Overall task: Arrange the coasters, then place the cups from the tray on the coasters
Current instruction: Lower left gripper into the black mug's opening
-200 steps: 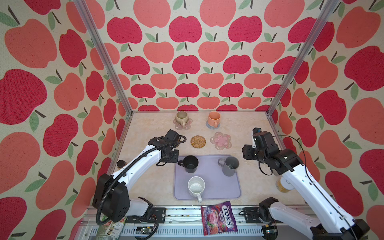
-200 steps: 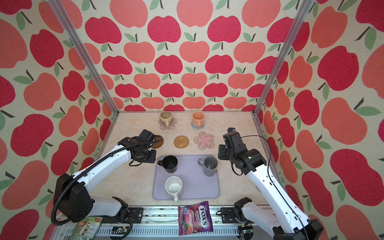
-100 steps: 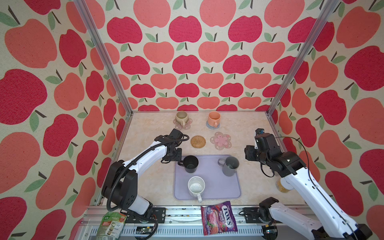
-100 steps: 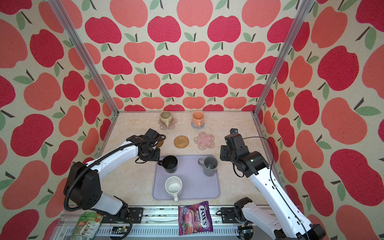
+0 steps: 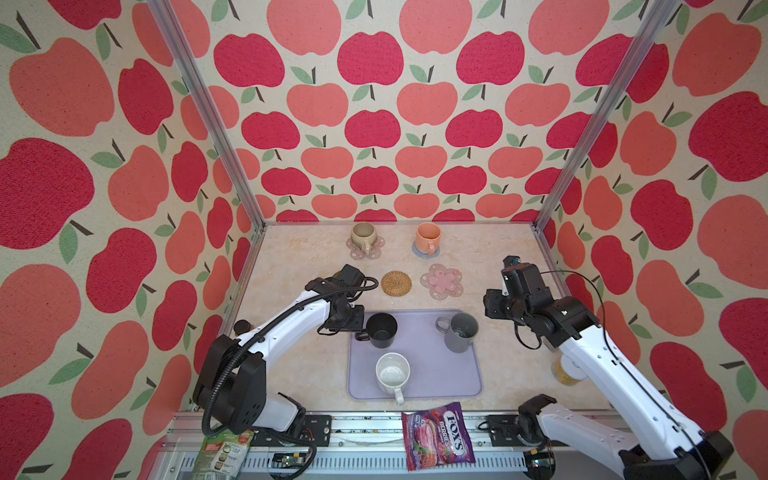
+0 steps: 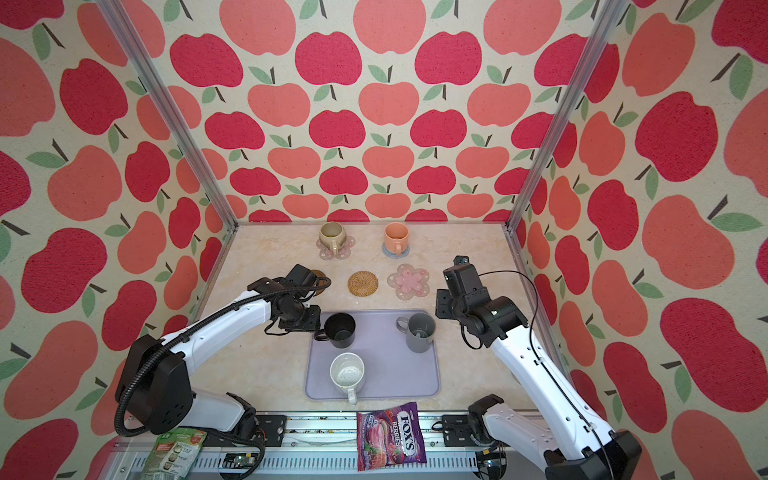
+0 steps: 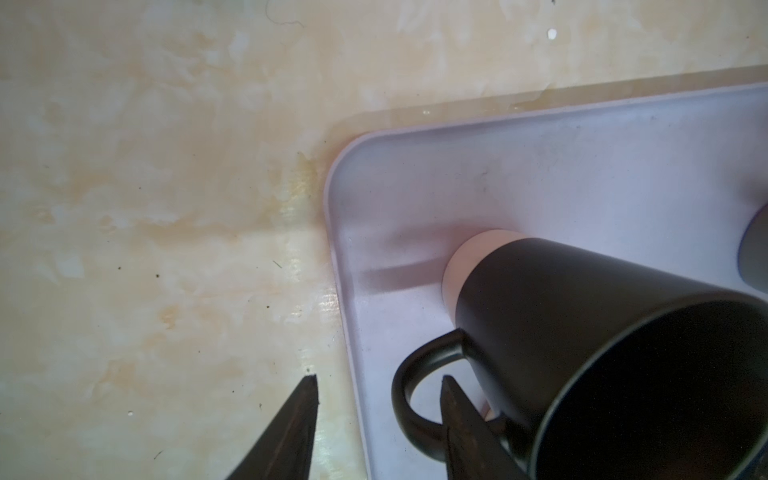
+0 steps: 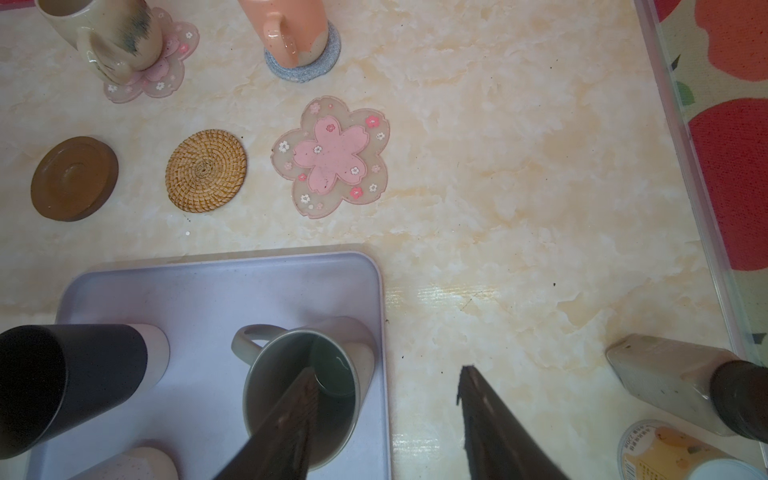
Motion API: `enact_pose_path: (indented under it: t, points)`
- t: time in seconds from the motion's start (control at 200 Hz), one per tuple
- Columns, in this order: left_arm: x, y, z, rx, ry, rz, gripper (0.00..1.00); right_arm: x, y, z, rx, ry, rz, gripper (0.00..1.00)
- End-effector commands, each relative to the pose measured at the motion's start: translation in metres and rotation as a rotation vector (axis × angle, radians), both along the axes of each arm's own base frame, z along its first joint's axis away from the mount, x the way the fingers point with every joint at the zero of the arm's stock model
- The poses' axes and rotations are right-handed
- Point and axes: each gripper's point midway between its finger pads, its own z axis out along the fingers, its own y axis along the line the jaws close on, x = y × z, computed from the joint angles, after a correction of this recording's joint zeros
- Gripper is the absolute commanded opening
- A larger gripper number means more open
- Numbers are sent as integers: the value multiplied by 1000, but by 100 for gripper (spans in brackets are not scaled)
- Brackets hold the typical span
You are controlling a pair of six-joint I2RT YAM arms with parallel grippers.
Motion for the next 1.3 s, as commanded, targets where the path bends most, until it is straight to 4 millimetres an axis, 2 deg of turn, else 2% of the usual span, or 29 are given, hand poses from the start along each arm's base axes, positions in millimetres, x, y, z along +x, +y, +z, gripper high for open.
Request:
enact_pose_path:
  t: [0.0,0.195,0.365,0.475,0.565,0.71,0.871,1.106,1.296]
  points:
    - [-26,0,0,-15,62,-26,50,0,6,-4,6,7,24,58]
    - [-43,-10,5,-64,79,-91,50,2,8,-5,14,10,27,58]
    - [-46,0,18,-27,40,-98,50,1,9,-6,18,10,28,58]
    - [-53,-19,34,-142,6,-170,51,0,8,-8,16,14,27,58]
    - [-59,-27,39,-161,-3,-214,51,-1,8,-9,15,14,28,58]
    - [-65,-32,30,-114,3,-257,51,0,9,-11,20,15,29,58]
    - [-64,-27,17,-52,26,-249,52,0,9,-13,16,18,36,58]
    - [-52,-24,11,-11,-15,-226,52,0,9,-13,8,16,45,58]
    - [-47,-31,-2,7,3,-259,52,-2,6,-13,-5,13,43,58]
